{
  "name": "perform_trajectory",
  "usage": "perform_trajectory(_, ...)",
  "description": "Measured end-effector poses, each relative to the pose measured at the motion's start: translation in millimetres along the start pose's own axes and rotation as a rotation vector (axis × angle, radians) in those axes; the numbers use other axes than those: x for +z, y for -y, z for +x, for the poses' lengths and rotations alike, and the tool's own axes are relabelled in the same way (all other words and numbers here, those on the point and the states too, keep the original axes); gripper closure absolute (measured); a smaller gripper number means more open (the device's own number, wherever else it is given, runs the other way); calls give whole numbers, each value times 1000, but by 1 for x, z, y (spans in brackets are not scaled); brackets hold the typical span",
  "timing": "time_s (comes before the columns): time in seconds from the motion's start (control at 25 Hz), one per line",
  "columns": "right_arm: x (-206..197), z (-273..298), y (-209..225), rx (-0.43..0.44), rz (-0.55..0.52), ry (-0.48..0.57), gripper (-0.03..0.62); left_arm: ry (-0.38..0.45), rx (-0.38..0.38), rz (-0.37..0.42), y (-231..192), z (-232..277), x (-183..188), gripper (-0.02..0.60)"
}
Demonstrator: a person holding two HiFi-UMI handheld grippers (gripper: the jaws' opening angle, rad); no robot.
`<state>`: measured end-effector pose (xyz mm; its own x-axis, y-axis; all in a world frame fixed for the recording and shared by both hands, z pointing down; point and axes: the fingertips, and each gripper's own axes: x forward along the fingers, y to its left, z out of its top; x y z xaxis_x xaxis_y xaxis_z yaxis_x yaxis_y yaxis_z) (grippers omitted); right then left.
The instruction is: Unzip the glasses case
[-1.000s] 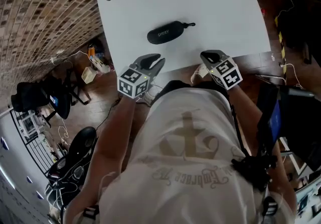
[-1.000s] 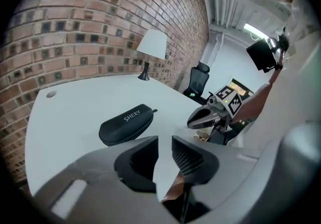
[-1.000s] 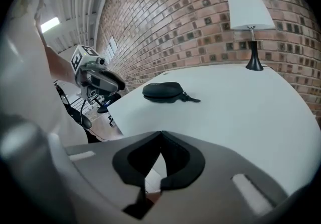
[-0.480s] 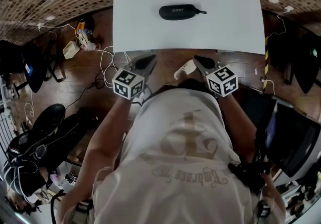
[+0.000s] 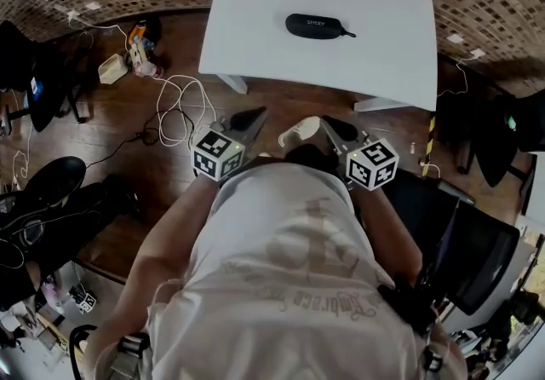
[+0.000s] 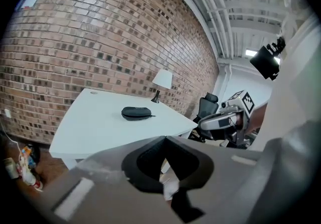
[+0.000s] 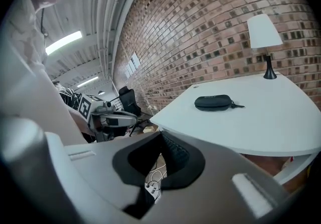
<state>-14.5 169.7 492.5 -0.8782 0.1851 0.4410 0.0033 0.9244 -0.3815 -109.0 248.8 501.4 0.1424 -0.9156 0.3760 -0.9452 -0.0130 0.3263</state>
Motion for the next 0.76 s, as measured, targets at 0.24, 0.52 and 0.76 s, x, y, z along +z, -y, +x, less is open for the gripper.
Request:
perform_trajectory(0.24, -1, -2, -16, -15, -6, 8, 588, 38, 2, -7, -2, -16, 1, 577)
perform_trajectory(0.52, -2, -6, -20, -15, -14, 12, 588, 51, 29, 7, 1, -26, 2, 577)
perform_trajectory(0.76, -8, -12, -32, 5, -25, 7, 588, 57, 53, 22, 10, -37, 2, 575)
